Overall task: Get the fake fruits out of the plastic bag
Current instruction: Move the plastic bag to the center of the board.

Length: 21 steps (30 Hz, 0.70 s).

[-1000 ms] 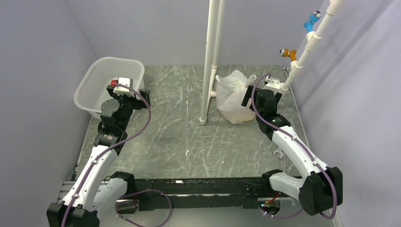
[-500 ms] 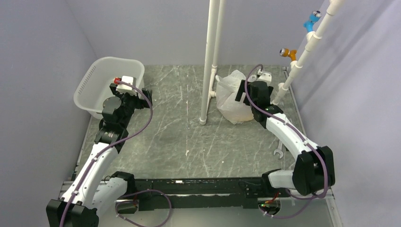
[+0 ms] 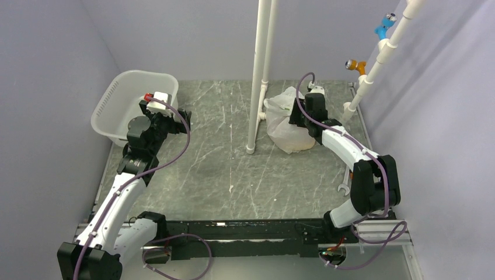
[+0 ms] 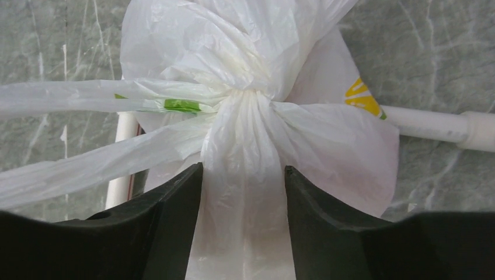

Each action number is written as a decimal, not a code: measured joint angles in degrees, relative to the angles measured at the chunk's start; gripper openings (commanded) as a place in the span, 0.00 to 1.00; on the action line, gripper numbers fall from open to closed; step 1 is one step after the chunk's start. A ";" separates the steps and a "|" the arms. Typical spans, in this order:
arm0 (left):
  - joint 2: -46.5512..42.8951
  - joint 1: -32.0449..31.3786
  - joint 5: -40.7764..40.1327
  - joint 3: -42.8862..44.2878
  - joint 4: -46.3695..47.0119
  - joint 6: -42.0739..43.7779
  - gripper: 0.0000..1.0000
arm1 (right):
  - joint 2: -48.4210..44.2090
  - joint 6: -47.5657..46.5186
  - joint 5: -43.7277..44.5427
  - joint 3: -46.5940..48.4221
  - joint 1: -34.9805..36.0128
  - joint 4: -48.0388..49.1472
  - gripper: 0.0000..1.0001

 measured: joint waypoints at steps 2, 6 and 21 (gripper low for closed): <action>0.00 -0.04 0.02 0.11 0.02 0.00 0.99 | 0.00 0.37 -0.61 -0.15 0.00 -0.11 0.37; 0.00 -0.04 0.02 0.15 -0.02 0.00 0.99 | 0.00 0.96 -1.33 -1.51 0.00 -0.11 0.24; -0.02 -0.04 -0.07 0.37 -0.85 0.00 0.99 | -12.59 4.59 -9.22 -17.38 6.56 -2.23 0.01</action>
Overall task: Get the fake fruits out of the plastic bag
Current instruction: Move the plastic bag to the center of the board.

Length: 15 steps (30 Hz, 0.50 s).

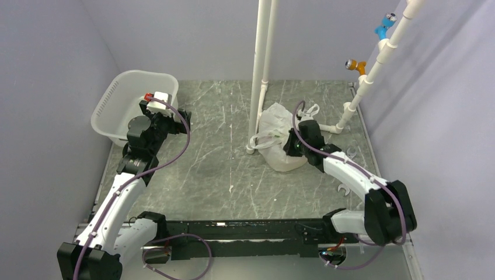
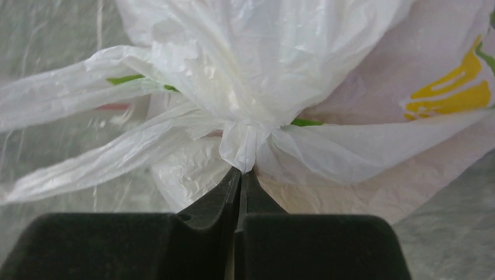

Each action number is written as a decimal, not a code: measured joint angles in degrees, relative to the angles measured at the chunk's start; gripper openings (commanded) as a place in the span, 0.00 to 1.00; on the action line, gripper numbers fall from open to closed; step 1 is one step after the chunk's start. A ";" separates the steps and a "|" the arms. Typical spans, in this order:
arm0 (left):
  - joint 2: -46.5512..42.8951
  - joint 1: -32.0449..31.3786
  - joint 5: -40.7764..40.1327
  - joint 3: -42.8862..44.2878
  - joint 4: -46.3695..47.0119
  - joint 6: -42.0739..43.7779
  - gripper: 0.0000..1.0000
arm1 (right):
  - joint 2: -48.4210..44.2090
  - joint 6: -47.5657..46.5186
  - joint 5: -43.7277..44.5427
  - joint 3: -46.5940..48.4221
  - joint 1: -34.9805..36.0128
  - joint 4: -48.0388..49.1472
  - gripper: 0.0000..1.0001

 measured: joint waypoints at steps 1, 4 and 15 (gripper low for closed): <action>0.00 0.00 0.00 0.00 -0.11 0.00 0.99 | -1.51 0.35 -0.22 -0.79 1.25 -0.74 0.01; 0.00 0.00 0.02 0.00 -0.22 0.00 0.99 | -6.38 1.86 -1.42 -3.48 4.50 -2.32 0.02; 0.39 -3.87 -0.17 1.25 -2.38 0.55 0.99 | -18.99 8.11 -6.27 -14.99 22.08 -2.95 0.05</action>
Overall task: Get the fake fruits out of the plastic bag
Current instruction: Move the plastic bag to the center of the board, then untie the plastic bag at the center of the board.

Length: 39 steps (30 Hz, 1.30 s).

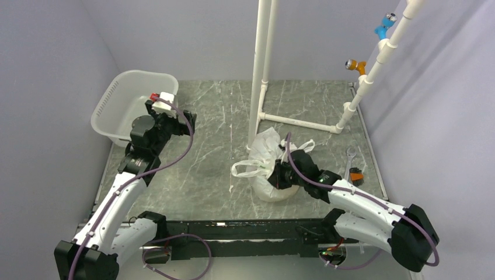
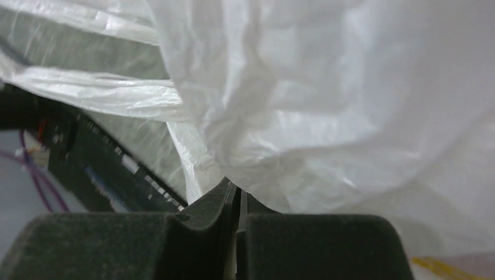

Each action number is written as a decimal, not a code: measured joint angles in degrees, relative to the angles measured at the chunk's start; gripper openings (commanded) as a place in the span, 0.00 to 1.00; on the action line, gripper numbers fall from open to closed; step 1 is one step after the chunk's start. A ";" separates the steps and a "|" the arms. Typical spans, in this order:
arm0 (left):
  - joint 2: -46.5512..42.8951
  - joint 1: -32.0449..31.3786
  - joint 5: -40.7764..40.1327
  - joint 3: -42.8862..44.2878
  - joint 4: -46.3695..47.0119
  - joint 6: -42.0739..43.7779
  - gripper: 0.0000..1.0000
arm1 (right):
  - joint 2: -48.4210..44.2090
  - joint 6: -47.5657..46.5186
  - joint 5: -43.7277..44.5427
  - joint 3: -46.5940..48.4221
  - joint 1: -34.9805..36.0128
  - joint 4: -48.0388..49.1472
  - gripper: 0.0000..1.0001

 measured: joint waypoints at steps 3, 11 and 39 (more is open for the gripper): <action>1.53 -5.40 -1.57 1.60 -2.32 1.84 0.99 | -0.57 1.92 0.07 -1.27 7.37 2.38 0.09; -1.53 -14.84 -5.40 2.86 -9.11 1.11 0.99 | 7.30 5.95 1.01 1.01 22.45 15.34 0.15; -23.65 -15.56 11.23 -7.72 -43.87 -32.70 0.99 | 5.97 -8.13 -1.75 13.84 23.71 18.38 0.80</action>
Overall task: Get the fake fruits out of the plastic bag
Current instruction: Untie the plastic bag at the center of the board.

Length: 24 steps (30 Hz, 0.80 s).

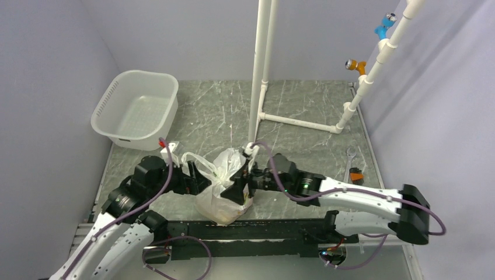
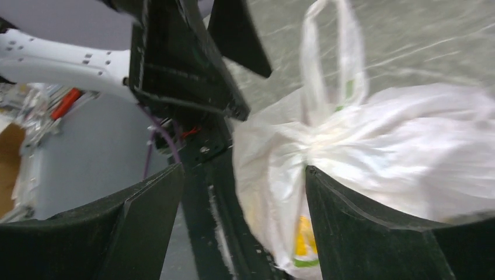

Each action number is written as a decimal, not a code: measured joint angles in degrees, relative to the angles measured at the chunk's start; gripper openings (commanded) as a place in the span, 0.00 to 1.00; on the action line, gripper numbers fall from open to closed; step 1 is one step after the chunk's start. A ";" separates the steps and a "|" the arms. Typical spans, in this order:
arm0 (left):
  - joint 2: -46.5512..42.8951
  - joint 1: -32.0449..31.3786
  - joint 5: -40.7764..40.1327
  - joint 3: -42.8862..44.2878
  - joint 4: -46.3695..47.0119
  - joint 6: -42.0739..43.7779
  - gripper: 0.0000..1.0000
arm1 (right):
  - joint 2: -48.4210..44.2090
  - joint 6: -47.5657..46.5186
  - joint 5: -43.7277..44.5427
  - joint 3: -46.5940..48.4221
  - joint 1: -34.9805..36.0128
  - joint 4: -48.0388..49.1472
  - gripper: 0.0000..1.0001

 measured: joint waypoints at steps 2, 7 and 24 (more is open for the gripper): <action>3.48 -0.04 1.09 0.24 0.11 1.05 0.99 | -3.43 -2.27 1.73 0.00 -2.34 -2.21 0.80; 12.00 -1.81 2.38 0.39 1.64 2.56 0.90 | -0.90 -5.81 2.34 1.33 -9.99 -7.65 0.77; 30.23 -12.22 -3.87 9.66 1.88 9.27 0.00 | 4.79 9.77 23.43 -2.89 -3.50 -7.89 0.14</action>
